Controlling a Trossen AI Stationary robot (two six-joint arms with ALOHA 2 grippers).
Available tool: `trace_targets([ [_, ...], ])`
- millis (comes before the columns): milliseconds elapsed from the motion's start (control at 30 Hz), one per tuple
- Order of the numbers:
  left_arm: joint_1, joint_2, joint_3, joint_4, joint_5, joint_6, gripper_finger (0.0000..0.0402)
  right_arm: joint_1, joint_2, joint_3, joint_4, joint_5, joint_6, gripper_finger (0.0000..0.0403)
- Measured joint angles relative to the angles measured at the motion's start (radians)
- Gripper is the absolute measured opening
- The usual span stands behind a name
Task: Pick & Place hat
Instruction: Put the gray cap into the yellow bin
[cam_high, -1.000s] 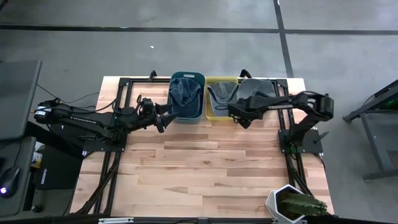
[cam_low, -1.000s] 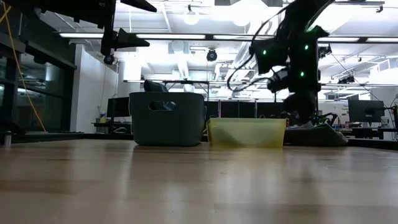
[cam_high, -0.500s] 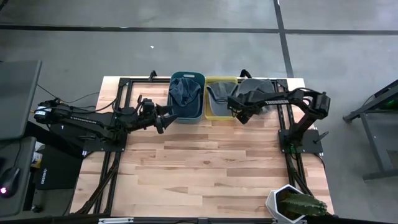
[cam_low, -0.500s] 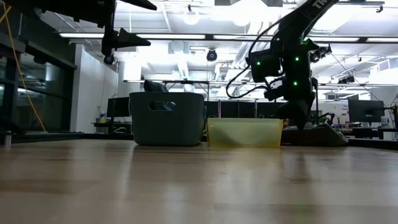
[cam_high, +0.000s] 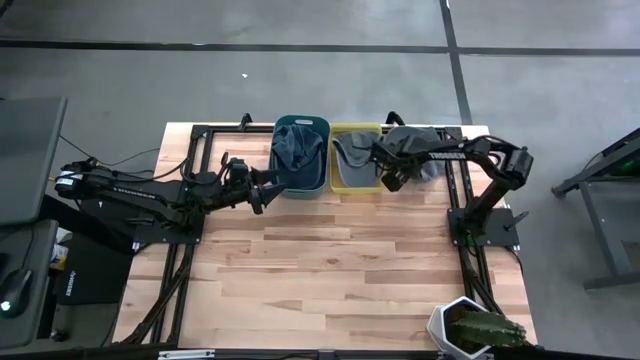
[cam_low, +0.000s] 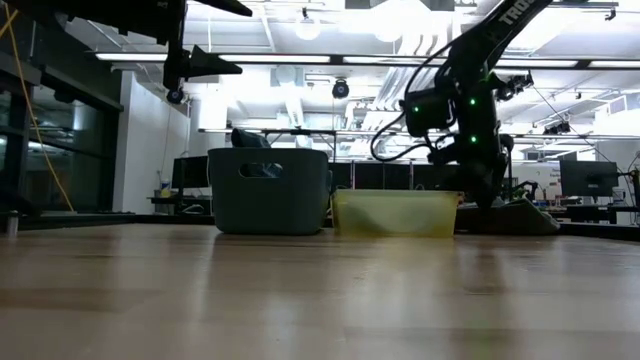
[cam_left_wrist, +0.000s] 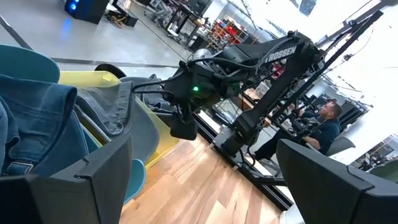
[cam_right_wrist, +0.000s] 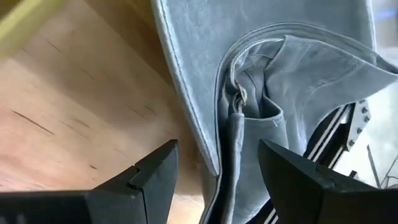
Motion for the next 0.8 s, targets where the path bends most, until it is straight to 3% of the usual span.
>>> trace_targets([
  [800,0.000,0.000,0.000,0.000,-0.011,-0.030,0.0342,-0.119,0.000,-0.024,0.047,-0.198,-0.164,0.0216],
])
